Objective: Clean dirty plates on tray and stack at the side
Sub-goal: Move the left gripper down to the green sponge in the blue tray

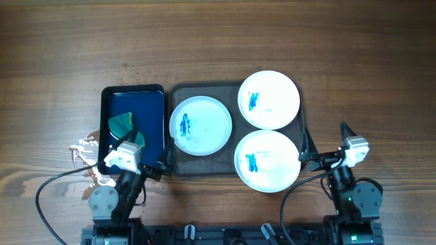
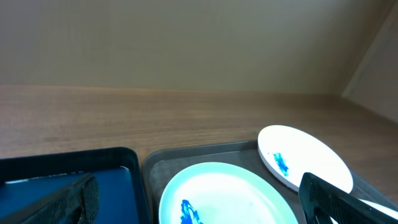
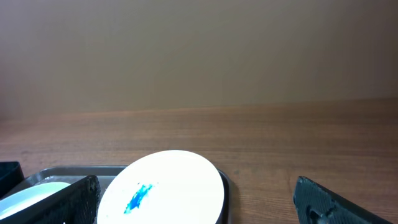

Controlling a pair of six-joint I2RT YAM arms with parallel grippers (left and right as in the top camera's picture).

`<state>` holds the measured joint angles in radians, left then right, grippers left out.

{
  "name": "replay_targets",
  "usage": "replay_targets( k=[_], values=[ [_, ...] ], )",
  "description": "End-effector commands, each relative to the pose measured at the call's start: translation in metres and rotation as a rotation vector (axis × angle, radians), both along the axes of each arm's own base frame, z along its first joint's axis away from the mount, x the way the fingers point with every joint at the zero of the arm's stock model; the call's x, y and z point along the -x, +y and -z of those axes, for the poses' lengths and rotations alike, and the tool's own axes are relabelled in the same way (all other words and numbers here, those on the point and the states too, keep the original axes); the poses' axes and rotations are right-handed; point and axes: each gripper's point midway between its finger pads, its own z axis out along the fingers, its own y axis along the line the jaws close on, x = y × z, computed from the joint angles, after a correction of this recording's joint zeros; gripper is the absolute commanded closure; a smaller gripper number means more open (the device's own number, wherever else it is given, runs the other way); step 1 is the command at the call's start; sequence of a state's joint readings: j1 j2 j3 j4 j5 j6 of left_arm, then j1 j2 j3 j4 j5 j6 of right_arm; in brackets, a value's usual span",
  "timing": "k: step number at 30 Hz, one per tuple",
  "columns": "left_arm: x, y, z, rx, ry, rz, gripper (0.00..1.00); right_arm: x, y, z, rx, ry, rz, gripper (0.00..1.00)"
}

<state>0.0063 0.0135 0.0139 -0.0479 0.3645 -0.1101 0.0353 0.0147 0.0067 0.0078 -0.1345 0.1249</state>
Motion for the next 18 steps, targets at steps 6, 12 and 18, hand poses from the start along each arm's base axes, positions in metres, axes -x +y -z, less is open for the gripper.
replay_targets(
  k=[6, 12, 18],
  values=[
    [0.000, -0.008, 0.020, 0.230, 0.193, 0.025, 0.00, 0.001, 0.000, -0.002, 0.019, -0.014, -0.001, 0.00],
    [-0.015, -0.007, 0.003, 0.227, 0.405, -0.001, 0.00, 0.001, 0.000, -0.002, 0.020, -0.014, -0.001, 0.00],
    [-0.049, -0.004, -0.015, 0.146, 0.830, -0.042, 0.00, 0.001, 0.000, -0.002, 0.019, -0.014, -0.001, 0.00]
  ],
)
